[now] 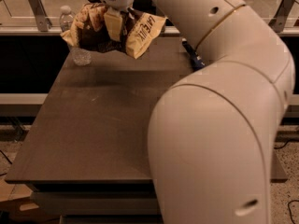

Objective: Move brown chip bag near water bottle

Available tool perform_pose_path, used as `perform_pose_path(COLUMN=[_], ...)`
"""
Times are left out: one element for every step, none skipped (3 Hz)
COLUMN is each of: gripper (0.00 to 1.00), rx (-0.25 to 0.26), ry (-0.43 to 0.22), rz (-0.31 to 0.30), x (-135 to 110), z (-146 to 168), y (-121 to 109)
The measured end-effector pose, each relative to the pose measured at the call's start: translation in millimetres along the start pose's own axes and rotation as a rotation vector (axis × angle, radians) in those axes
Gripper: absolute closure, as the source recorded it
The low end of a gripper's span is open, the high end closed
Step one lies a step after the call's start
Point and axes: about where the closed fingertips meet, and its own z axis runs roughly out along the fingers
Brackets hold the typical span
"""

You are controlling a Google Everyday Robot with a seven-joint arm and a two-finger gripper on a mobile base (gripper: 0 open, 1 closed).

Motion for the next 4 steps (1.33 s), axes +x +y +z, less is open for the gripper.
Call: perform_pose_path(gripper=[1.0, 1.0, 1.0, 1.0], rx=[0.013, 0.016, 0.003, -0.019], ry=[0.006, 0.015, 0.036, 0.066], rz=[0.057, 0.103, 0.118, 0.096], x=[15, 35, 51, 58], z=[11, 22, 37, 54], y=[-28, -48, -53, -45])
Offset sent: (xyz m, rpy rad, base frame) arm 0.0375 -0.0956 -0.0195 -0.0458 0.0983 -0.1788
